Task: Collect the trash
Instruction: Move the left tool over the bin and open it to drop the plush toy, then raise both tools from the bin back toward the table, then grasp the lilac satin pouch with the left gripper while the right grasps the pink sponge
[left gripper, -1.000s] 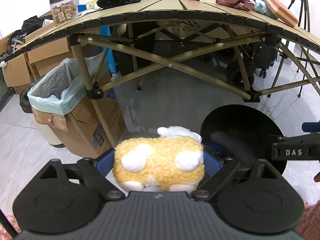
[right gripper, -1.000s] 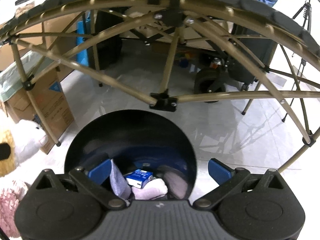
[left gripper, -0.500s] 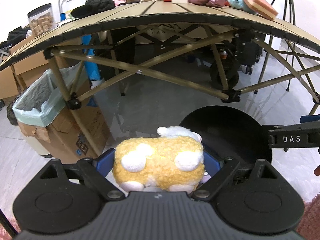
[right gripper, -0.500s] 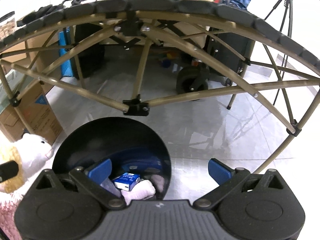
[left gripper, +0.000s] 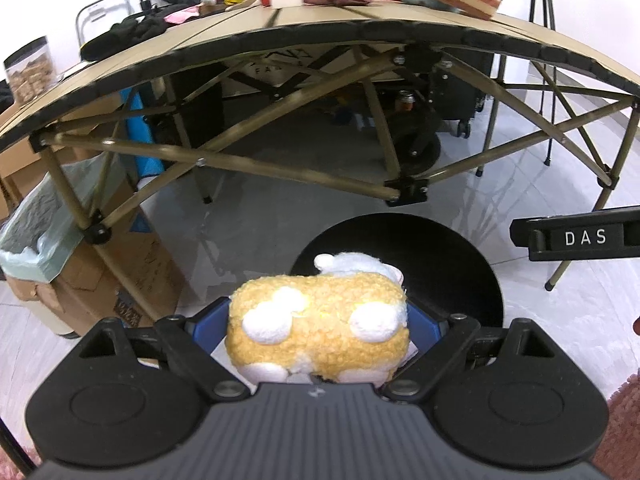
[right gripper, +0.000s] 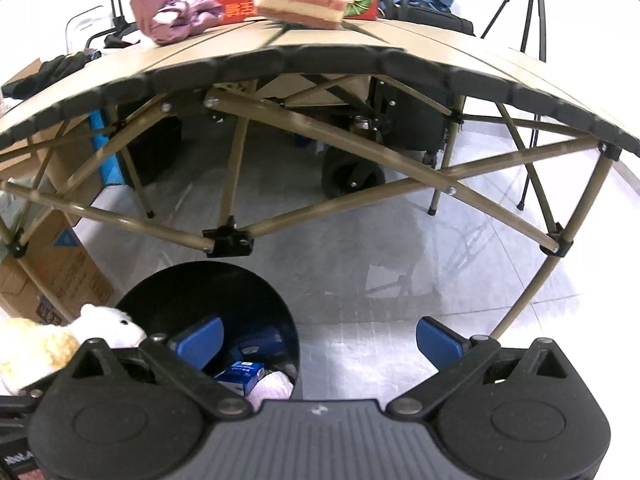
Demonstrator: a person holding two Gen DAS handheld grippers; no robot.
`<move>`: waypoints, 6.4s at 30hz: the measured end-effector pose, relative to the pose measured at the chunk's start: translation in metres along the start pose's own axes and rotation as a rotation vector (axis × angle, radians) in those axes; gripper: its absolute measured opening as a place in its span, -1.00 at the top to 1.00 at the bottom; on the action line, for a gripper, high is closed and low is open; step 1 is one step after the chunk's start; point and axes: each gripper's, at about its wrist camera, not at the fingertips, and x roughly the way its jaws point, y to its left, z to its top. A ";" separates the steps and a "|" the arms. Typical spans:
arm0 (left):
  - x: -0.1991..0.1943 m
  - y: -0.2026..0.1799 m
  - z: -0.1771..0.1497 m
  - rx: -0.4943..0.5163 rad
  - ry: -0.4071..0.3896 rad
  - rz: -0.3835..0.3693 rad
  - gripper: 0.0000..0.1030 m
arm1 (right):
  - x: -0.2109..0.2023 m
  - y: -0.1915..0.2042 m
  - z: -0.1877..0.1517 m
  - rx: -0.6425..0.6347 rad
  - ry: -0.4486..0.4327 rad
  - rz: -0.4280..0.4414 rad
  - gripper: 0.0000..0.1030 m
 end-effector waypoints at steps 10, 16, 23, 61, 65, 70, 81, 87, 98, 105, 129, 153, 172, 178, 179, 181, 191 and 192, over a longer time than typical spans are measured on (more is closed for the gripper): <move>0.015 -0.030 0.010 0.037 0.007 -0.023 -0.76 | -0.005 -0.021 -0.001 0.051 -0.002 -0.019 -1.00; 0.025 -0.039 0.014 0.023 0.021 -0.033 -0.76 | -0.007 -0.034 0.000 0.091 -0.003 -0.024 -1.00; 0.037 -0.047 0.018 0.004 0.034 -0.026 -0.77 | -0.010 -0.042 -0.002 0.120 -0.007 -0.026 -1.00; 0.014 -0.020 0.032 -0.146 0.004 0.034 -1.00 | -0.025 -0.035 0.000 0.077 -0.070 -0.021 -1.00; 0.001 -0.010 0.036 -0.170 -0.034 0.034 -1.00 | -0.036 -0.032 0.001 0.057 -0.103 -0.002 -1.00; -0.016 -0.003 0.038 -0.170 -0.098 0.045 -1.00 | -0.049 -0.027 0.001 0.034 -0.148 0.024 -1.00; -0.051 0.004 0.039 -0.139 -0.233 0.078 -1.00 | -0.086 -0.015 -0.002 -0.031 -0.303 0.080 -1.00; -0.063 0.008 0.051 -0.146 -0.299 0.082 -1.00 | -0.108 -0.023 0.007 -0.015 -0.414 0.096 -1.00; -0.071 0.015 0.078 -0.163 -0.375 0.069 -1.00 | -0.115 -0.025 0.036 -0.015 -0.499 0.099 -1.00; -0.068 0.013 0.102 -0.144 -0.424 0.058 -1.00 | -0.109 -0.022 0.062 -0.009 -0.536 0.109 -1.00; -0.002 -0.008 0.188 -0.098 -0.404 0.037 -1.00 | -0.059 -0.023 0.134 0.024 -0.570 0.068 -1.00; 0.045 -0.019 0.229 -0.064 -0.304 0.014 -0.37 | -0.003 -0.018 0.188 0.176 -0.453 0.083 -1.00; 0.028 0.014 0.226 -0.151 -0.357 -0.040 0.49 | 0.013 -0.008 0.193 0.174 -0.396 0.108 -1.00; 0.019 0.018 0.224 -0.154 -0.393 -0.035 0.50 | 0.017 -0.008 0.195 0.190 -0.379 0.098 -1.00; 0.018 0.018 0.224 -0.152 -0.395 -0.034 0.50 | 0.018 -0.008 0.196 0.194 -0.375 0.097 -1.00; 0.017 0.018 0.223 -0.147 -0.394 -0.033 0.50 | 0.020 -0.009 0.197 0.200 -0.367 0.099 -1.00; 0.008 0.021 0.218 -0.148 -0.418 -0.032 0.50 | 0.024 -0.006 0.201 0.179 -0.342 0.110 -0.99; 0.007 0.021 0.218 -0.147 -0.421 -0.030 0.50 | 0.024 -0.006 0.201 0.180 -0.341 0.110 -0.99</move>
